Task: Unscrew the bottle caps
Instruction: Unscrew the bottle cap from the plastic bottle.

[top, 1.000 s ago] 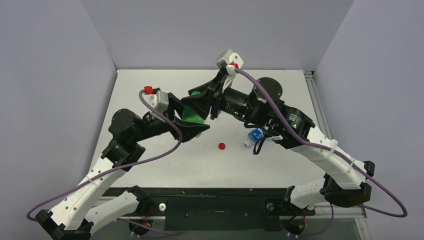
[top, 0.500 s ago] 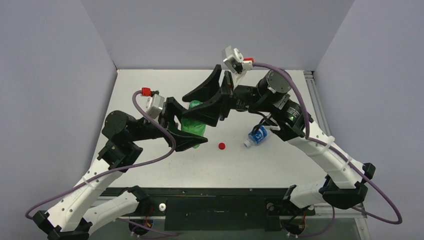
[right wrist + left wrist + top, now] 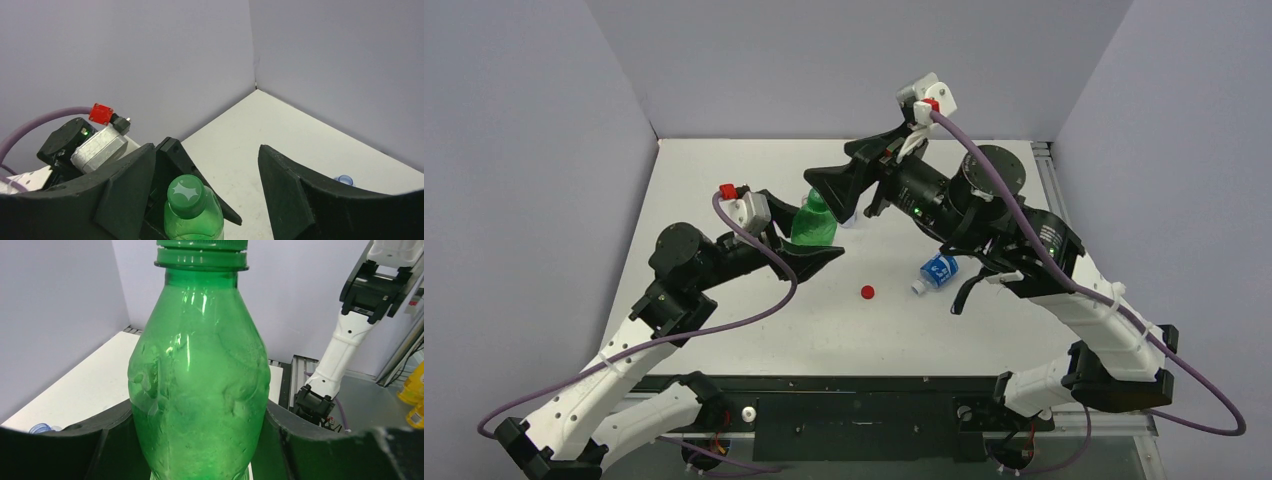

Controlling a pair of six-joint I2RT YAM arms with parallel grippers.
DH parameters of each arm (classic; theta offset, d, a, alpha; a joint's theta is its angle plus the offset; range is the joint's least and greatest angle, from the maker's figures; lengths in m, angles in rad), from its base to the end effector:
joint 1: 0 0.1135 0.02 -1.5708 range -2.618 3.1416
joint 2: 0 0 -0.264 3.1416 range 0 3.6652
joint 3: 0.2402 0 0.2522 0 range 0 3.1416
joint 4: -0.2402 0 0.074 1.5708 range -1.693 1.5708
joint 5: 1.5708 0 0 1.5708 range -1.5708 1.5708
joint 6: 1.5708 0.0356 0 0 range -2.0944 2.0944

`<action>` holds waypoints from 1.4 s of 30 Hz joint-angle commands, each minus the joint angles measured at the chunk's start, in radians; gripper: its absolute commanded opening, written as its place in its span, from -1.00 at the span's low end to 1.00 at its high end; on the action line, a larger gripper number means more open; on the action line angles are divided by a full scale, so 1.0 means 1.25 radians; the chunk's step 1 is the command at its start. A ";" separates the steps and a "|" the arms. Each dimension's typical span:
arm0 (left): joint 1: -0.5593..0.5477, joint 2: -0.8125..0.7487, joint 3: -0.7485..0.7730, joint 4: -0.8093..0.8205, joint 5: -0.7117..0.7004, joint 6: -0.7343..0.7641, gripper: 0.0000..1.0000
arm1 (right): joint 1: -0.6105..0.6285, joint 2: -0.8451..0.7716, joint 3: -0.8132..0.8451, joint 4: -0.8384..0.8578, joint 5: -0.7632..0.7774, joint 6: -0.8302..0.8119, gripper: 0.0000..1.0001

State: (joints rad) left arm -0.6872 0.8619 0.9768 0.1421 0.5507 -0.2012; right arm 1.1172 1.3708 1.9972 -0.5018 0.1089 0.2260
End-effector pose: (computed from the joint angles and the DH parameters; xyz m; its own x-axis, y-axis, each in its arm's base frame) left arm 0.1316 -0.1321 0.4281 0.0063 -0.2255 -0.9742 0.9523 0.2986 -0.0629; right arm 0.1084 0.2135 0.5780 -0.1366 0.2282 -0.9640 -0.8370 0.4940 0.2355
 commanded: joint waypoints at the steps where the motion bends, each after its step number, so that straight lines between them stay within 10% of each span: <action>1: -0.002 -0.017 -0.005 0.021 -0.052 0.037 -1.00 | 0.009 0.045 0.038 -0.064 0.089 -0.005 0.33; 6: -0.002 -0.019 -0.009 0.022 -0.067 0.035 -1.00 | 0.017 0.067 0.051 -0.068 0.073 0.005 -0.02; 22: -0.002 -0.013 -0.012 0.031 -0.111 -0.013 -1.00 | 0.030 0.057 -0.023 -0.005 0.014 0.043 -0.16; 30: -0.002 -0.015 -0.016 0.033 -0.107 -0.024 -1.00 | 0.030 0.048 -0.037 0.019 0.030 0.041 -0.72; 36: -0.002 -0.016 -0.022 0.034 -0.104 -0.028 -1.00 | 0.030 0.041 -0.034 0.026 0.043 0.030 -0.05; 42: -0.002 -0.016 -0.022 0.032 -0.102 -0.034 -1.00 | 0.030 0.040 -0.030 0.022 0.039 0.028 -0.02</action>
State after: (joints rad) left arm -0.6872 0.8520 0.9424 0.1326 0.4236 -0.2287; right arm 1.1473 1.4624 1.9465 -0.5159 0.1486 0.2699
